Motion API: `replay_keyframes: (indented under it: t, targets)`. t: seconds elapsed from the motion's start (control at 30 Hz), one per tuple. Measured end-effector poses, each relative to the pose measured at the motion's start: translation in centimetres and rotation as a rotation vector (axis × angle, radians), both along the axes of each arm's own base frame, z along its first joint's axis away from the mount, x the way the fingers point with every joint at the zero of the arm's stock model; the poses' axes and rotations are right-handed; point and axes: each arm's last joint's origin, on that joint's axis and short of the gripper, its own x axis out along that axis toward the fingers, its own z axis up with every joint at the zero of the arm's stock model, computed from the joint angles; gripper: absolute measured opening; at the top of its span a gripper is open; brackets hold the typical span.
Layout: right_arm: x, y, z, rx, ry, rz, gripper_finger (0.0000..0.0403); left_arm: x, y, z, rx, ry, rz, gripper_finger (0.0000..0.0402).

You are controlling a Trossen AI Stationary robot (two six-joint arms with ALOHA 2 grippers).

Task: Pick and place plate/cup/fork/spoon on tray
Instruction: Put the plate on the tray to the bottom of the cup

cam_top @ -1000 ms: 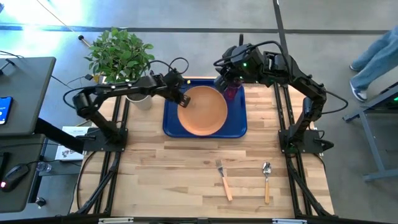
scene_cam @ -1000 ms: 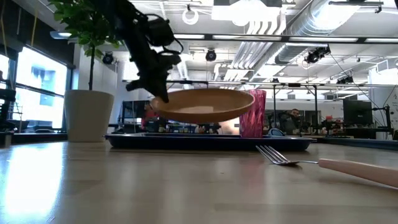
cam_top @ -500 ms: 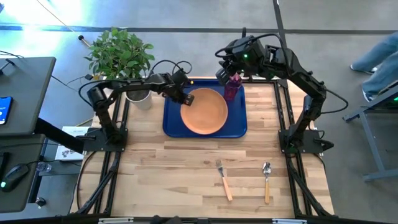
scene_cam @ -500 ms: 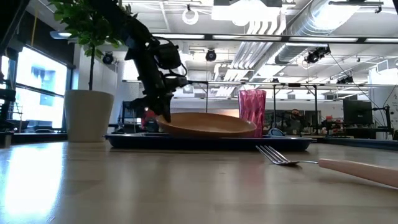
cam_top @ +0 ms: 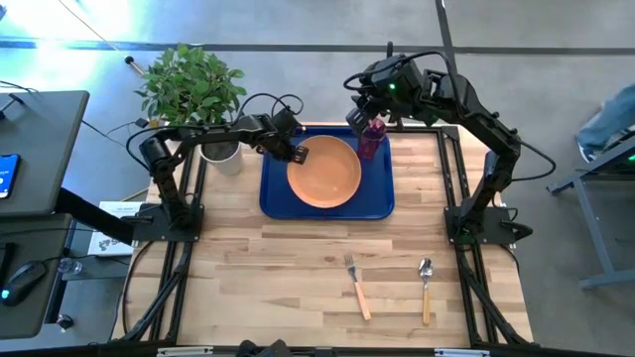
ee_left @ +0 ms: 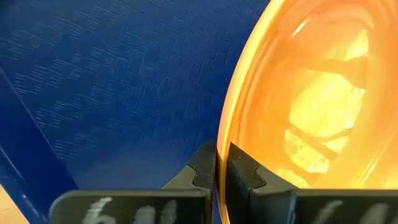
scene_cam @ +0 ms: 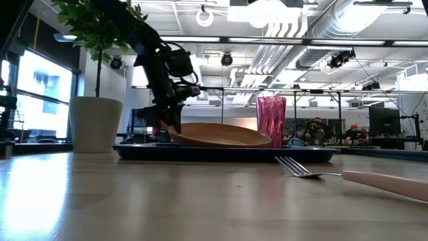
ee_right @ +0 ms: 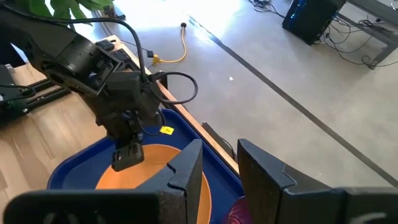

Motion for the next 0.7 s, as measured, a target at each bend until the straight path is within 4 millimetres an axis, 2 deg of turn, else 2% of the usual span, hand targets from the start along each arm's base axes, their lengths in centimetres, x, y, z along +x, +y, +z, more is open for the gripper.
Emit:
replay_keyframes:
  t: [0.7]
  targets:
    - [-0.02, -0.02, 0.00, -0.042, 0.040, 0.028, 0.0094, 0.02, 0.08, -0.08, 0.014, 0.009, 0.018, 0.0005]
